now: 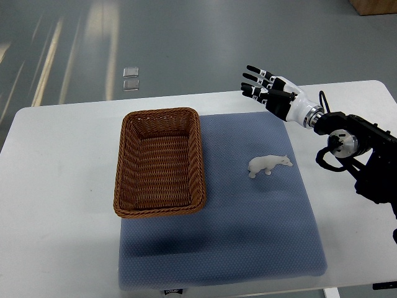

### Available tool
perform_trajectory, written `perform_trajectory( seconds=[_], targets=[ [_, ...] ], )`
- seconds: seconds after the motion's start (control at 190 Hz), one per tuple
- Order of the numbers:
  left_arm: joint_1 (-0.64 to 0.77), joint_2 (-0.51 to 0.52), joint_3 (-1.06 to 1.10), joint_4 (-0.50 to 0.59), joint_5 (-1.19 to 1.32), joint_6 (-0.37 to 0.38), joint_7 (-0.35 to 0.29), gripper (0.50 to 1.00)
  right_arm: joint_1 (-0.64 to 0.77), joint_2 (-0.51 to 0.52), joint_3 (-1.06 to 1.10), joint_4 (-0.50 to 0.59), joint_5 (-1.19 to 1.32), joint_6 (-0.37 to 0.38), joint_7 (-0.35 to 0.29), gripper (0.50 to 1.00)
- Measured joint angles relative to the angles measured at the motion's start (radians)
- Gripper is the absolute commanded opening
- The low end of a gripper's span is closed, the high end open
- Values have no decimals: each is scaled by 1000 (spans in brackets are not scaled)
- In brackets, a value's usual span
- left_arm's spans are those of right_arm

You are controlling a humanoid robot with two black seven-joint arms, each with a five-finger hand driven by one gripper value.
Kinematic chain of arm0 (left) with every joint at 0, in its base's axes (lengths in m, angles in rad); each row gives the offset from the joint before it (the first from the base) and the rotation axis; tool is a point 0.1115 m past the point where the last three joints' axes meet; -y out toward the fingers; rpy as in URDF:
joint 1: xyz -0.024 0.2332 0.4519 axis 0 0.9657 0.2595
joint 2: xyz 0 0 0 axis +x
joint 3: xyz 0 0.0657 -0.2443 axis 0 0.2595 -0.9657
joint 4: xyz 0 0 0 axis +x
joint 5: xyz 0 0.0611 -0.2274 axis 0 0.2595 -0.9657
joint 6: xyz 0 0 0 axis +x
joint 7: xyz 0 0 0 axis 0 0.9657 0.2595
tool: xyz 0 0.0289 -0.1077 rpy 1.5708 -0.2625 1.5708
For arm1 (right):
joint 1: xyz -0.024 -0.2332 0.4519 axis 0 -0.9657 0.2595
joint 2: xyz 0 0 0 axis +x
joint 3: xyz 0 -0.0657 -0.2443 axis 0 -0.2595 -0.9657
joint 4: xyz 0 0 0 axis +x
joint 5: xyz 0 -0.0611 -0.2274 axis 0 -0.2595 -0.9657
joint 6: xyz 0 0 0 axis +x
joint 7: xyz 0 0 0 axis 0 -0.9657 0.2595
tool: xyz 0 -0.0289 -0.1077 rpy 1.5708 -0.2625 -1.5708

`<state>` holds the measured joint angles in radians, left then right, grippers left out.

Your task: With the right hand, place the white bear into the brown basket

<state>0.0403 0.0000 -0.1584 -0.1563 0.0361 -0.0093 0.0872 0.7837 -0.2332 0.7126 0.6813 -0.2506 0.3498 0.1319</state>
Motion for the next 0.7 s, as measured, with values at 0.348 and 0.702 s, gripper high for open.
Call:
perform_trajectory(
  seconds=[0.348, 0.702],
  targets=[
    [0, 0, 0, 0, 0, 0, 0, 1000, 3, -76, -11, 67, -116, -3, -2, 930],
    [0, 0, 0, 0, 1, 0, 0, 1000, -3, -118, -13, 78, -295, 7, 4, 930]
  ],
)
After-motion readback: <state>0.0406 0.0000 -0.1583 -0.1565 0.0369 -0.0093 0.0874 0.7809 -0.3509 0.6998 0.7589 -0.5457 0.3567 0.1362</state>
